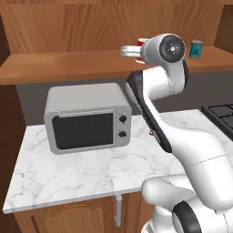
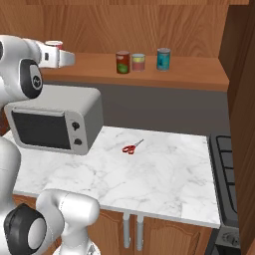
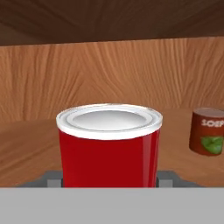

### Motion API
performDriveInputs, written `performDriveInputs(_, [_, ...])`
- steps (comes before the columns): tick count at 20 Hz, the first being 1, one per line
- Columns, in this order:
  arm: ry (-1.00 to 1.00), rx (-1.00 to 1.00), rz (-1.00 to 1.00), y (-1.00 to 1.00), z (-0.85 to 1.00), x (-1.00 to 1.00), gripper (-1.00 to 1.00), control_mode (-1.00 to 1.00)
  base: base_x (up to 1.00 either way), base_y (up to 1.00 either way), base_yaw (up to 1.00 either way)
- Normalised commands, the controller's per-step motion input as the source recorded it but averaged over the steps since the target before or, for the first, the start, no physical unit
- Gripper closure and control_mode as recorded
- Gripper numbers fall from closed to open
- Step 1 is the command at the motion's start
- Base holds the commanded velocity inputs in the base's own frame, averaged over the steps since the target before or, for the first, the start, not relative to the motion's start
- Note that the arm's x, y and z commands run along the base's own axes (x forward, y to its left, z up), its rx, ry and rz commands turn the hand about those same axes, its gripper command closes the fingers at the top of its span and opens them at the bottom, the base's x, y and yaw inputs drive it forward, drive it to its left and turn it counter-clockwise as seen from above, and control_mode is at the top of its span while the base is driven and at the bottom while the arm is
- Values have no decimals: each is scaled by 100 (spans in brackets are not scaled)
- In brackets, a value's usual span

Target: Stack two cans on top of the other two cans in the cabinet.

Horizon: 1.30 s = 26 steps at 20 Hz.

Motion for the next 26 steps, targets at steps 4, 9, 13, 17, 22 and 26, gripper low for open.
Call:
performDriveInputs(4, [0, 0, 0, -56, 13, -26, 100, -100, 0, 0, 0])
performDriveInputs(9, [-1, 0, 0, -60, 8, -29, 100, -100, 0, 0, 0])
performDriveInputs(13, [-1, 0, 0, -62, 5, -35, 100, -100, 0, 0, 0])
performDriveInputs(17, [0, 0, 0, -66, 6, -34, 100, -100, 0, 0, 0])
performDriveInputs(22, [0, 0, 0, -66, 4, -27, 100, -100, 0, 0, 0])
performDriveInputs(26, [0, 0, 0, -61, 4, -24, 100, -100, 0, 0, 0])
